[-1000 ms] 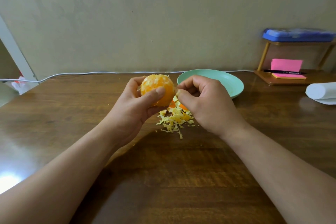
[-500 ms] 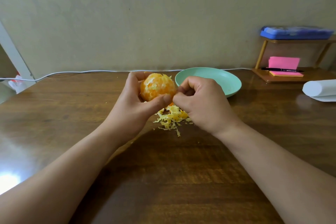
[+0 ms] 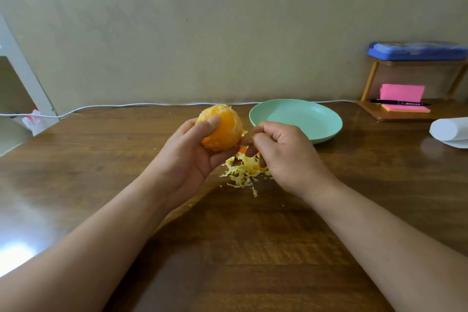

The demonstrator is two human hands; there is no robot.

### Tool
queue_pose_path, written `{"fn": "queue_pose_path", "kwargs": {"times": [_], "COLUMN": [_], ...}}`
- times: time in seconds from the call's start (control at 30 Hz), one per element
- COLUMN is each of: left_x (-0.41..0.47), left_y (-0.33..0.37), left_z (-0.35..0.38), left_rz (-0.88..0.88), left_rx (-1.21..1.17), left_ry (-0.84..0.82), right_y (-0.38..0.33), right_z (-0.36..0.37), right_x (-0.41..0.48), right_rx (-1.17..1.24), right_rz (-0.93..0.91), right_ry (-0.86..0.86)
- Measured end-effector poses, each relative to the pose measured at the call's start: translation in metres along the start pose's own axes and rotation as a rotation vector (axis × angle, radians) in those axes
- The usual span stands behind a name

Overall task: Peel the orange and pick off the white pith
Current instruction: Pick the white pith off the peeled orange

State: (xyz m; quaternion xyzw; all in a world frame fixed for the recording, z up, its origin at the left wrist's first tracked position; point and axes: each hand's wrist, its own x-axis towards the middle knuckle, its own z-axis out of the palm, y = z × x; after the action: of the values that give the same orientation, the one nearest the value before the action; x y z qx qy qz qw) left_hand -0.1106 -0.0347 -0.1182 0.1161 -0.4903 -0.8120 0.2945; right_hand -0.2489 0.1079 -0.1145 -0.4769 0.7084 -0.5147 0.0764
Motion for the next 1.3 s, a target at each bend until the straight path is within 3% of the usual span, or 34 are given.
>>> {"fn": "queue_pose_path", "kwargs": {"times": [0.2,0.43,0.53,0.73,0.8,1.1,1.3], "left_x": [0.0,0.005,0.006,-0.002,-0.004,-0.009,-0.008], "left_y": [0.003,0.004,0.0,-0.002,-0.003,-0.008,-0.014], "left_z": [-0.004,-0.008,-0.01,-0.01,-0.009,-0.004,-0.003], "left_rz": [-0.117,-0.156,-0.088,0.111,0.166,0.301,0.407], "left_rx": [-0.184,-0.066,0.108,0.831,0.973,1.161,1.317], "left_ry": [0.048,0.122,0.162,0.166,0.143,0.101,0.031], "right_y": [-0.001,0.002,0.001,-0.002,-0.002,-0.008,-0.011], "right_z": [-0.005,-0.001,0.001,-0.001,0.0,0.003,0.006], "right_x": [-0.001,-0.001,-0.001,-0.001,-0.001,-0.005,-0.007], "right_rx": [-0.207,-0.584,-0.594,-0.469,-0.426,-0.308,-0.46], "right_rz": [-0.117,-0.206,-0.19,-0.151,-0.134,-0.256,-0.319], "right_ry": [0.058,-0.056,-0.037,0.038,0.066,0.099,0.151]}}
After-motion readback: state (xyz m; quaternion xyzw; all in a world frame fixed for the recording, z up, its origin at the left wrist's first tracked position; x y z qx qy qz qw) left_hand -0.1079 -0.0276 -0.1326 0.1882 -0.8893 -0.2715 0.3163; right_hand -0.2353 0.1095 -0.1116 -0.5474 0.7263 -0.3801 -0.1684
